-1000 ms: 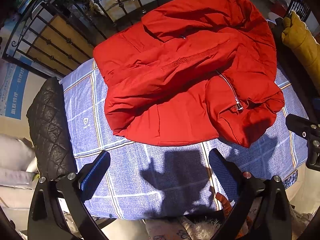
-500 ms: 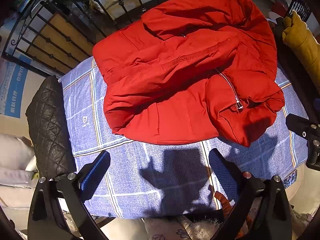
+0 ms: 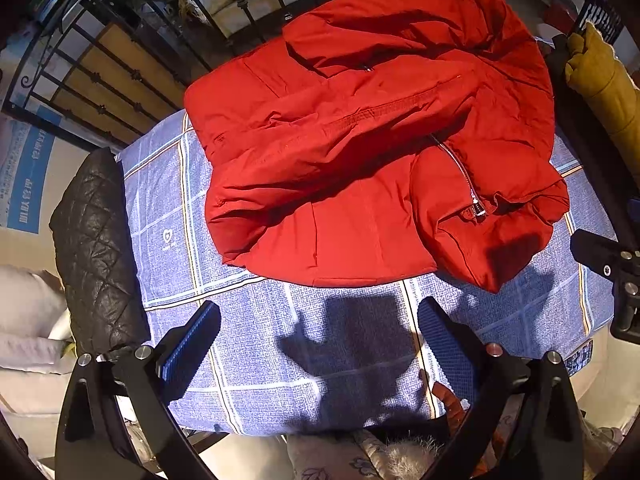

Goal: Fold large clothes

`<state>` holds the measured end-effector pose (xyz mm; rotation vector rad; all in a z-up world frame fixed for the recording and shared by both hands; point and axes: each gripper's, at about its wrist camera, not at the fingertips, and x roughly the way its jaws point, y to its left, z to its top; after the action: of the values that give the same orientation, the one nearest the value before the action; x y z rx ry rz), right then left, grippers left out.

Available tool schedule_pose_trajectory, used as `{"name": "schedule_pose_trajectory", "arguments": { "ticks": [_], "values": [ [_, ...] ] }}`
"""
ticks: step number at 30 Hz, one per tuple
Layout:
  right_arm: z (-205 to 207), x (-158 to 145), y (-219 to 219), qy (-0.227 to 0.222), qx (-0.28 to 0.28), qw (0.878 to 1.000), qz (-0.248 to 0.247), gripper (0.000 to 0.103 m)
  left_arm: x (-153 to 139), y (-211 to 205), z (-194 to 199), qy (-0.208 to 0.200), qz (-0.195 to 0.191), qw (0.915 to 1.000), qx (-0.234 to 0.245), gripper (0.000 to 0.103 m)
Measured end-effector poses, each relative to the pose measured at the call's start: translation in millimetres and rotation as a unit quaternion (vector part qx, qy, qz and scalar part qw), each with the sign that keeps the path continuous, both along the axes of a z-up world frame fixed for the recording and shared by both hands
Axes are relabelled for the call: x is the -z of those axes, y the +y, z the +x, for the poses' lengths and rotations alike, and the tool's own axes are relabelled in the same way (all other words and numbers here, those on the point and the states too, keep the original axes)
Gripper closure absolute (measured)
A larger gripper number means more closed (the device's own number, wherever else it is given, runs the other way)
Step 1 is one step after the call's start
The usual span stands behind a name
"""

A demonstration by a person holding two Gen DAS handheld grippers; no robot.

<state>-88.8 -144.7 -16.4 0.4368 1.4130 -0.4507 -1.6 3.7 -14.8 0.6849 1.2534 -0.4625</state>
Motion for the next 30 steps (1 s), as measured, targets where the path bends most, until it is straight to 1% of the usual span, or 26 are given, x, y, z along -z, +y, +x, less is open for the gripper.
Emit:
{"name": "schedule_pose_trajectory", "arguments": {
  "ticks": [16, 30],
  "values": [
    [0.9, 2.2, -0.5, 0.002, 0.000, 1.000, 0.003, 0.008, 0.6, 0.6, 0.0, -0.002, -0.001, 1.0000, -0.001, 0.006],
    [2.3, 7.7, -0.6, 0.008, 0.000, 1.000, 0.007, 0.008, 7.1, 0.3, 0.9, 0.009, 0.001, 1.0000, -0.002, 0.006]
  ]
}}
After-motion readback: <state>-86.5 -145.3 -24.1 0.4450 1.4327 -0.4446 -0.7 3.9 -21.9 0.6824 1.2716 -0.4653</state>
